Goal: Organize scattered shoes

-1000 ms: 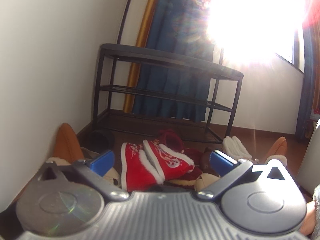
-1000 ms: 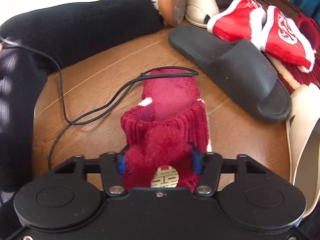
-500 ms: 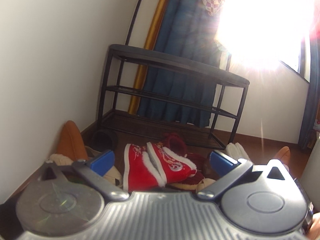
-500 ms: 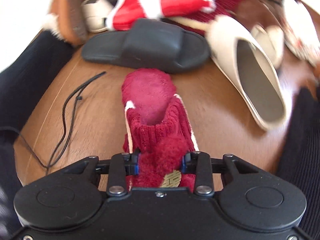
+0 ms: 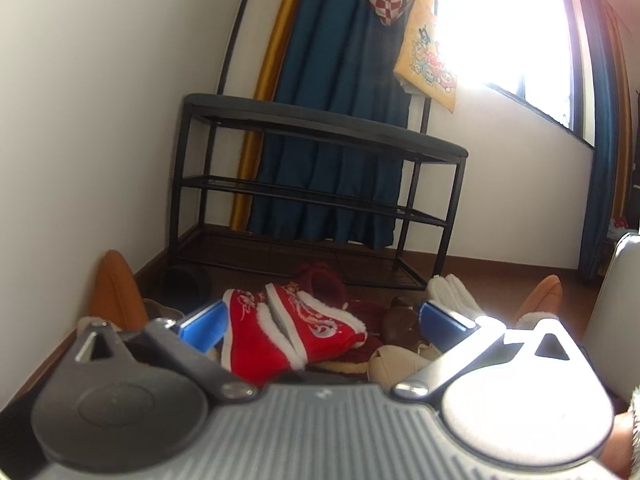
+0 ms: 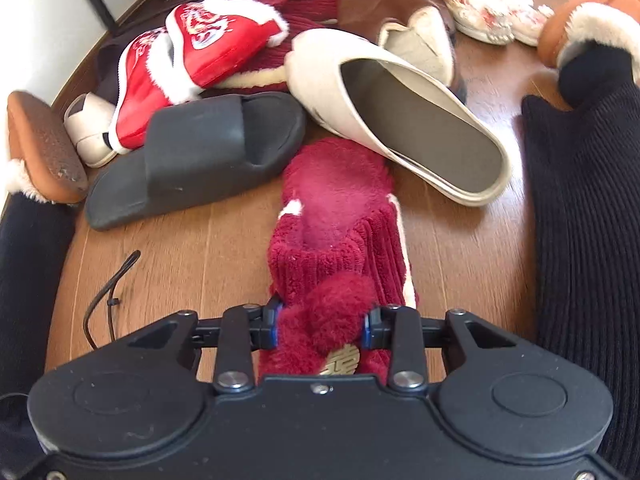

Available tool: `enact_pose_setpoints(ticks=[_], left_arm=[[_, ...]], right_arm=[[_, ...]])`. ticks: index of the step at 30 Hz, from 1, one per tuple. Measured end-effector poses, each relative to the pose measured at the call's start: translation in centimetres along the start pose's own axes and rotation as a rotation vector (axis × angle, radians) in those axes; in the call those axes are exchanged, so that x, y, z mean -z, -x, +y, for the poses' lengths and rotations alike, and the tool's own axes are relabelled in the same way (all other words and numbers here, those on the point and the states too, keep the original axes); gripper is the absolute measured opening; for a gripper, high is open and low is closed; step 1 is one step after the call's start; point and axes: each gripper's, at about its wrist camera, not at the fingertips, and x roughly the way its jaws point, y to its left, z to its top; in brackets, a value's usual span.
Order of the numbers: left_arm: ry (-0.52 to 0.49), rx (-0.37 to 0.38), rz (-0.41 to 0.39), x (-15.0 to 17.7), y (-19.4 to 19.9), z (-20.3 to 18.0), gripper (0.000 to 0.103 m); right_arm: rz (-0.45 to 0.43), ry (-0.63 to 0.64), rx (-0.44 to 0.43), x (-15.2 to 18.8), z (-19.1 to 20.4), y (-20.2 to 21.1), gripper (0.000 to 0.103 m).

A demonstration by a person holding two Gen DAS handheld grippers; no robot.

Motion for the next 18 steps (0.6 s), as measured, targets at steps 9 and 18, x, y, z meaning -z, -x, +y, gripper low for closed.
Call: enact_pose_setpoints(ticks=[9, 18], left_arm=[[-0.009, -0.011, 0.035, 0.5, -0.8, -0.2, 0.103], [-0.037, -0.002, 0.052, 0.7, -1.0, -0.9, 0.103]], right_arm=[[-0.027, 0.031, 0.004, 0.2, 0.5, 0.0, 0.036], [-0.074, 0.083, 0.039, 0.8, 1.2, 0.4, 0.046]])
